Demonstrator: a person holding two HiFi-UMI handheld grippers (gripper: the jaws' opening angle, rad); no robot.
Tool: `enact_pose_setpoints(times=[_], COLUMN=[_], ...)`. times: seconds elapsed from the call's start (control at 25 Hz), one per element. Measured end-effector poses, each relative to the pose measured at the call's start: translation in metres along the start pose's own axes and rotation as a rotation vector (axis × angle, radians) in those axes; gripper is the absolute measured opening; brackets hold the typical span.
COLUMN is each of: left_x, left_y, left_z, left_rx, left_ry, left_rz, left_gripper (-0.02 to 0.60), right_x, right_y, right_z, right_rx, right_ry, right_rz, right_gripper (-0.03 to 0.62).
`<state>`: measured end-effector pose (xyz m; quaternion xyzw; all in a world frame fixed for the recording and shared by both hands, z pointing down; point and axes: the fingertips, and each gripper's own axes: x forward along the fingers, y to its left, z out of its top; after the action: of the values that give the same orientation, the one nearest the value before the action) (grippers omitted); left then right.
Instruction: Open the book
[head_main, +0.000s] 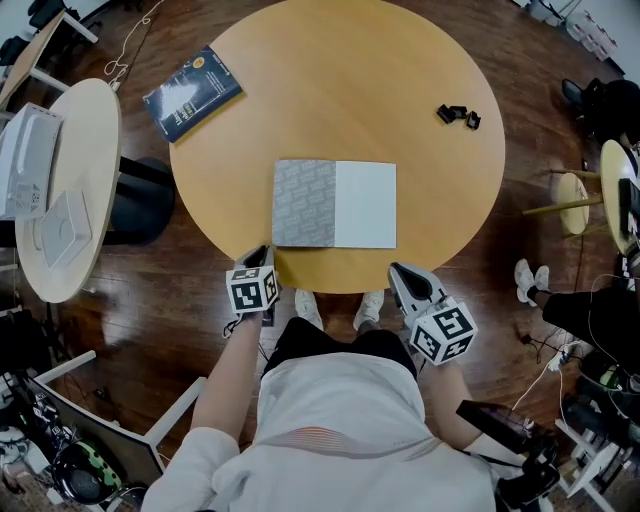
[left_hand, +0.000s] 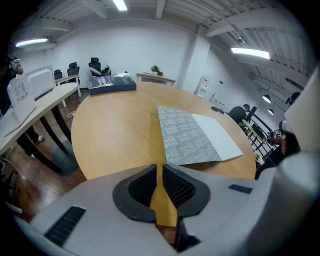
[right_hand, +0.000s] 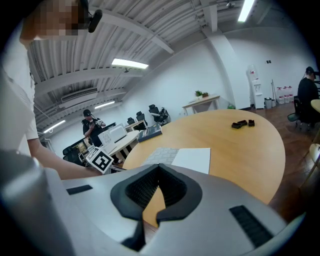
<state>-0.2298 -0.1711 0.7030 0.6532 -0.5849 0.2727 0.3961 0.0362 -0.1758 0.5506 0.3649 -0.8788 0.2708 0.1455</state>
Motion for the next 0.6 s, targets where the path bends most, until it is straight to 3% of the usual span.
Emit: enact_pose_setpoints(times=[0.28, 0.6], left_x=[-0.042, -0.102], left_y=[-0.011, -0.068], left_z=[0.029, 0.088], left_rx=[-0.028, 0.006], left_ry=[-0.139, -0.362], left_rz=[-0.017, -0.149], left_gripper=[0.029, 0.028], right_x=[-0.008, -0.024], right_y=[0.002, 0.006], right_z=[0.009, 0.028], right_rx=[-0.018, -0.064], right_ry=[-0.021, -0.059], right_rz=[0.004, 0.021], right_gripper=[-0.002, -0.003])
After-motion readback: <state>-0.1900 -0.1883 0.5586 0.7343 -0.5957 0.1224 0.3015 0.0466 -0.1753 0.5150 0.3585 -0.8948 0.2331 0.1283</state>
